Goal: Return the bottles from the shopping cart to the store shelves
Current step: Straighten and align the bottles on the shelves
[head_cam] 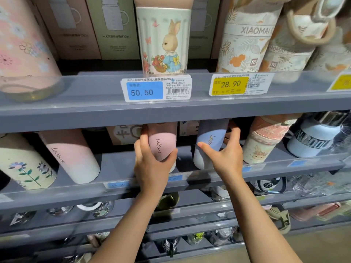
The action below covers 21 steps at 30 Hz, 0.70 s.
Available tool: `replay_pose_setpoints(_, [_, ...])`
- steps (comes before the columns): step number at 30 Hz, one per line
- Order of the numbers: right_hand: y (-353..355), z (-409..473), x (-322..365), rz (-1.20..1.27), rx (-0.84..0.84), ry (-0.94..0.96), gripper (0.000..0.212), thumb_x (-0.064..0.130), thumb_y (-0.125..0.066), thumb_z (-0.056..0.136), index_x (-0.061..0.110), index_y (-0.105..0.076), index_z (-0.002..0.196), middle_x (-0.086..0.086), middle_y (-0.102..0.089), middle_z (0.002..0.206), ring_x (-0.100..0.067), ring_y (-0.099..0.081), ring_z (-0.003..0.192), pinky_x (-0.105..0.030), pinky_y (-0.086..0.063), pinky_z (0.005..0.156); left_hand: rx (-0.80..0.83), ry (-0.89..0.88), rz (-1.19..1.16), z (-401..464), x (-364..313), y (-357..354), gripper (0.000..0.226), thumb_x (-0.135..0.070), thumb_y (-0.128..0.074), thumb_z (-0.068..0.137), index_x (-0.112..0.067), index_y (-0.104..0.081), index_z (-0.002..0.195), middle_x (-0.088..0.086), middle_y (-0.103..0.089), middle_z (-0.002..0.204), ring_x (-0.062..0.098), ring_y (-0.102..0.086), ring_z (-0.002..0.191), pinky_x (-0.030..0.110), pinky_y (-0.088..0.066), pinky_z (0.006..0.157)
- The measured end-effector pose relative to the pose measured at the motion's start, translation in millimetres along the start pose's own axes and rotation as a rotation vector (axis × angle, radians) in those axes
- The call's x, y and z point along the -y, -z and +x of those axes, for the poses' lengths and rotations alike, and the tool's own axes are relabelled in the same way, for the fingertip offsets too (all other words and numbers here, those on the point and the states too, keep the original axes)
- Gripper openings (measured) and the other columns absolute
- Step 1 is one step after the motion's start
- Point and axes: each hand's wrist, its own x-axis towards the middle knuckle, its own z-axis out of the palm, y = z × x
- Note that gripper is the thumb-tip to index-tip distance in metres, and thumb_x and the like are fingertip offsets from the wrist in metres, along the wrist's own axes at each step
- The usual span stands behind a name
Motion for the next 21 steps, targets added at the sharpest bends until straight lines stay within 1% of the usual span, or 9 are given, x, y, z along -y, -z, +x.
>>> replay_pose_setpoints(2, [0,-1,-2,0.014,0.006,0.003,0.062,0.042,-0.082,0.068,0.021,-0.033,0.099,-0.002,-0.057,0.099,-0.024,-0.059,0.088,-0.046,-0.053,0.075,0.019,-0.022,0.013,-2,-3,-7,0.084,-0.032,-0.086,0.067,-0.033,-0.024,0.125,0.019,-0.045,0.137,0.045,-0.058,0.101,0.041,-0.046,0.067])
replay_pose_setpoints(7, [-2,-1,-8,0.021,0.032,0.003,0.064,0.048,-0.080,0.067,0.029,-0.033,0.107,0.000,-0.058,0.108,-0.022,-0.059,0.097,-0.048,-0.052,0.081,0.043,-0.052,0.078,-6,-5,-16,0.086,-0.034,-0.085,0.067,-0.030,-0.023,0.127,0.026,-0.044,0.137,0.051,-0.057,0.098,0.051,-0.049,0.068])
replay_pose_setpoints(10, [-3,-4,-15,0.044,0.034,-0.014,0.079,0.045,-0.082,0.068,0.029,-0.031,0.127,0.004,-0.050,0.127,-0.021,-0.053,0.116,-0.047,-0.048,0.095,0.045,-0.063,0.105,-6,-2,-16,0.089,-0.037,-0.085,0.067,-0.031,-0.021,0.130,0.026,-0.042,0.139,0.052,-0.058,0.096,0.051,-0.051,0.066])
replay_pose_setpoints(12, [-2,-15,-18,0.091,-0.050,0.019,0.092,0.039,-0.082,0.071,0.024,-0.027,0.143,0.008,-0.038,0.136,-0.018,-0.044,0.127,-0.042,-0.041,0.105,0.058,-0.047,0.107,-9,-3,-15,0.092,-0.040,-0.084,0.068,-0.037,-0.017,0.131,0.023,-0.034,0.147,0.049,-0.055,0.109,0.052,-0.050,0.075])
replay_pose_setpoints(13, [0,-22,-18,0.108,-0.110,0.061,0.091,0.036,-0.081,0.074,0.019,-0.028,0.145,0.007,-0.037,0.136,-0.017,-0.042,0.127,-0.041,-0.040,0.105,0.077,-0.023,0.094,-11,-3,-13,0.093,-0.042,-0.082,0.068,-0.042,-0.013,0.131,0.020,-0.028,0.151,0.047,-0.050,0.118,0.053,-0.048,0.083])
replay_pose_setpoints(15, [1,-35,-15,0.101,-0.230,0.204,0.075,0.035,-0.075,0.080,0.011,-0.037,0.140,-0.003,-0.043,0.133,-0.022,-0.045,0.123,-0.045,-0.042,0.100,0.092,-0.024,0.057,-15,-1,-5,0.092,-0.052,-0.077,0.070,-0.046,-0.011,0.134,0.014,-0.022,0.154,0.039,-0.041,0.131,0.053,-0.044,0.094])
replay_pose_setpoints(17, [-3,-45,-2,0.110,-0.281,0.343,0.056,0.033,-0.067,0.084,0.010,-0.046,0.130,-0.008,-0.049,0.125,-0.027,-0.049,0.114,-0.047,-0.045,0.092,0.045,-0.099,0.022,-16,6,9,0.085,-0.059,-0.066,0.076,-0.037,-0.016,0.141,0.010,-0.026,0.150,0.032,-0.043,0.131,0.049,-0.046,0.097])
replay_pose_setpoints(19, [-14,-55,13,0.159,-0.234,0.452,0.043,0.029,-0.064,0.085,0.013,-0.048,0.122,0.002,-0.049,0.118,-0.021,-0.050,0.106,-0.043,-0.046,0.086,-0.051,-0.185,0.008,-16,18,26,0.073,-0.049,-0.062,0.083,-0.025,-0.027,0.142,0.008,-0.035,0.142,0.027,-0.048,0.128,0.035,-0.044,0.100])
replay_pose_setpoints(21, [-31,-68,29,0.201,-0.136,0.524,0.036,0.024,-0.065,0.085,0.011,-0.051,0.117,0.007,-0.049,0.112,-0.015,-0.051,0.103,-0.040,-0.047,0.084,-0.190,-0.239,0.011,-13,31,47,0.061,-0.033,-0.063,0.086,-0.012,-0.038,0.138,0.013,-0.044,0.133,0.018,-0.047,0.124,0.018,-0.036,0.103])
